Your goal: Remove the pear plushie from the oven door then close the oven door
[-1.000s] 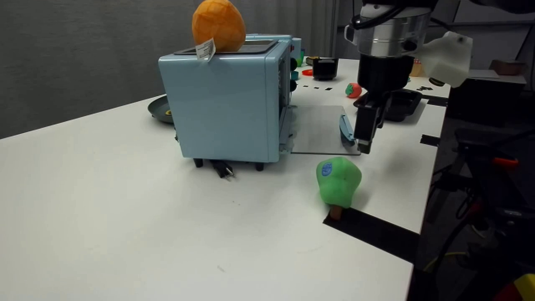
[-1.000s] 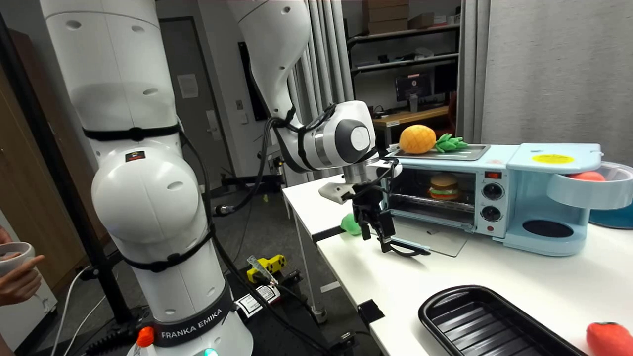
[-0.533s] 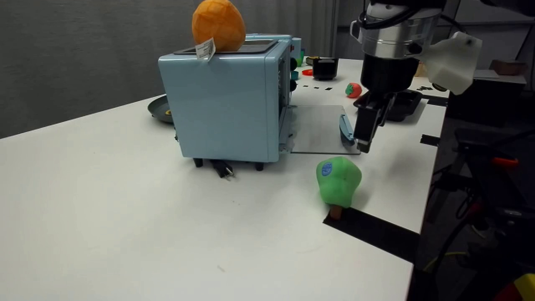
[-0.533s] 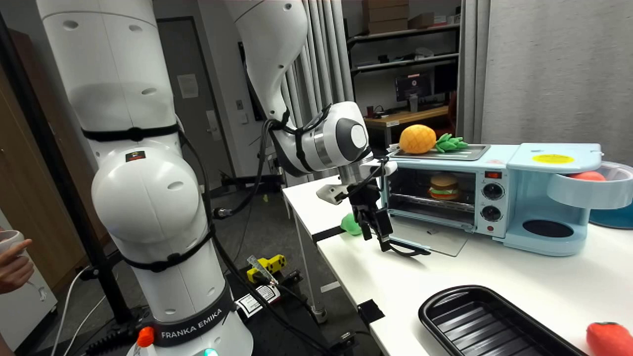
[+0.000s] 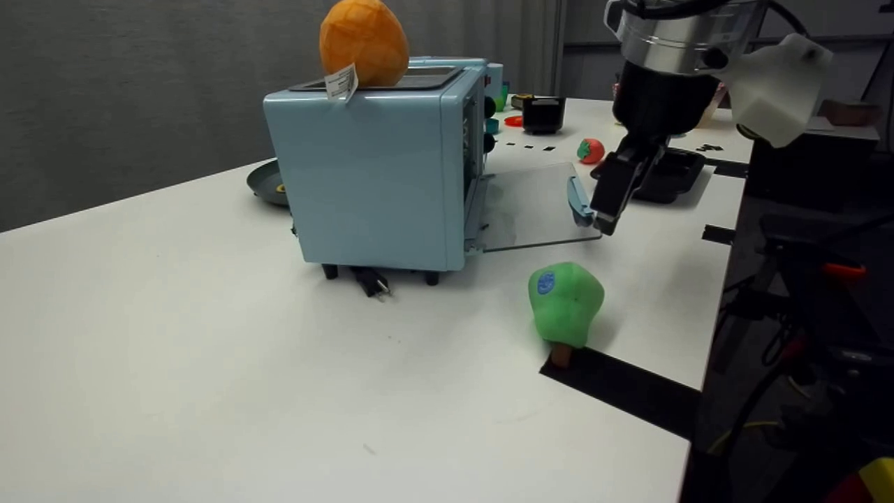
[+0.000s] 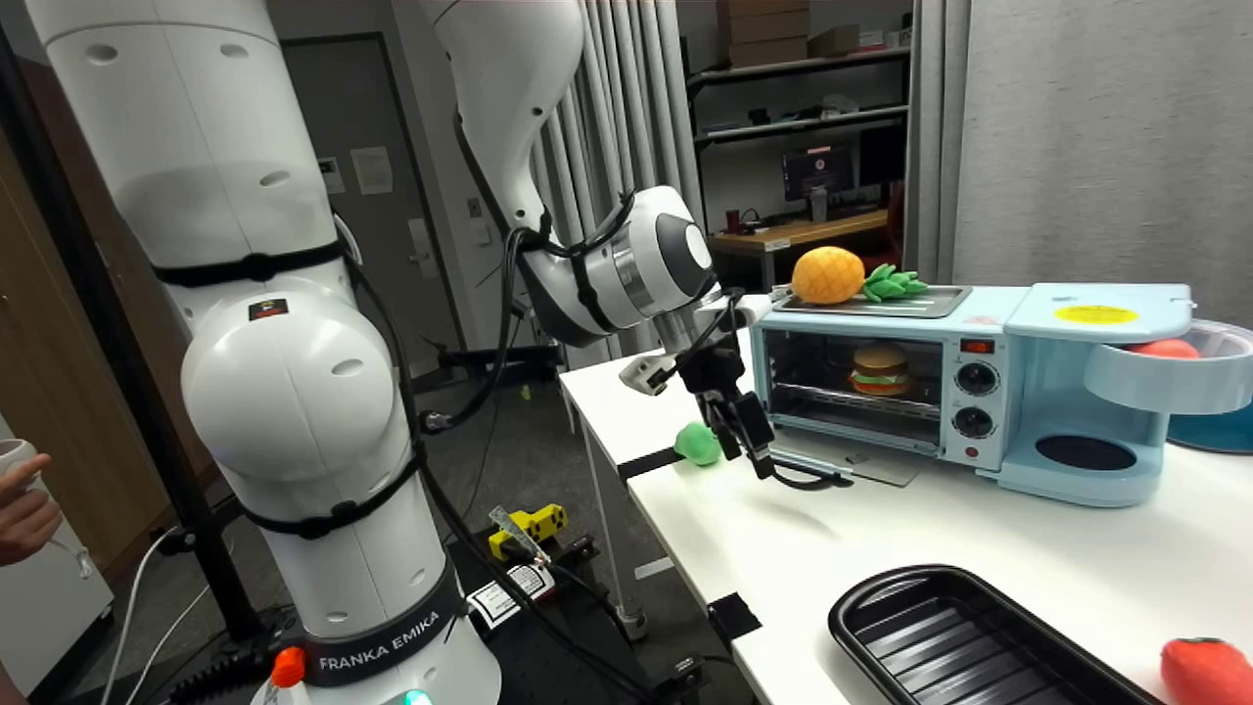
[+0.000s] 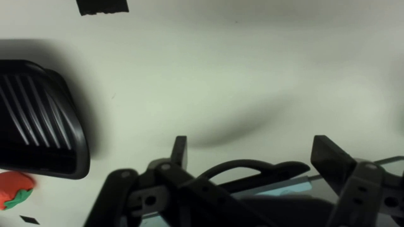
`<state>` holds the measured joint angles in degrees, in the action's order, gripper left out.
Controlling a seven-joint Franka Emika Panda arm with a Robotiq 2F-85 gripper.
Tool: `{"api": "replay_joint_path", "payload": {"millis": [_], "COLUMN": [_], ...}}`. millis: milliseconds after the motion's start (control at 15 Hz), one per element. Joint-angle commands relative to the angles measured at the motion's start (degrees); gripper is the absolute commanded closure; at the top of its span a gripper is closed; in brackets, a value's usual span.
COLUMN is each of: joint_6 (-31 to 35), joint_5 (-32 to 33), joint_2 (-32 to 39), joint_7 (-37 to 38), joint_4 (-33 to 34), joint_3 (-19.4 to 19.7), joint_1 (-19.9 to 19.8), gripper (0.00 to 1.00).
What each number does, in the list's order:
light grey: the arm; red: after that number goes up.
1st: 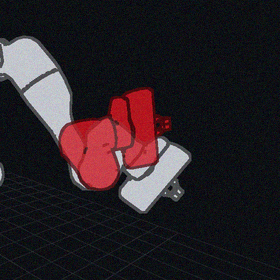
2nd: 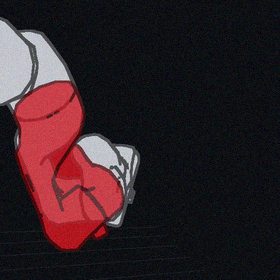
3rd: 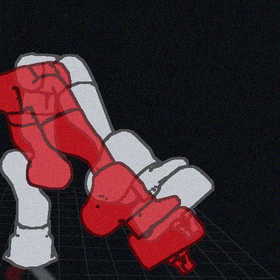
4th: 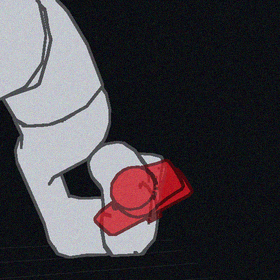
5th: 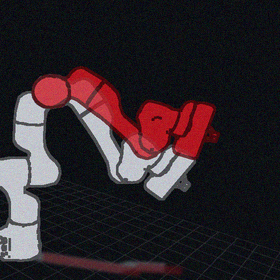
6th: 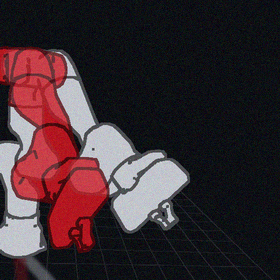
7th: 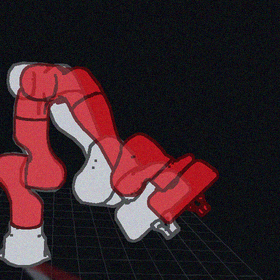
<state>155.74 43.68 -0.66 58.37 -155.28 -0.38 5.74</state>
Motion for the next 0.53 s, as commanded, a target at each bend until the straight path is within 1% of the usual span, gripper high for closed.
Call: {"api": "replay_joint_path", "payload": {"millis": [0,267,467], "joint_6": [0.9,0.5,0.5], "joint_5": [4.7,7.8,9.7], "joint_2": [-3.3,-5.8,-7.3], "joint_7": [5.2,7.8,9.5], "joint_4": [1.0,1.6,3.3], "joint_3": [0.6,0.4,0.0], "joint_1": [-0.9,-1.2,-1.4], "gripper": [0.0,0.0,0.0]}}
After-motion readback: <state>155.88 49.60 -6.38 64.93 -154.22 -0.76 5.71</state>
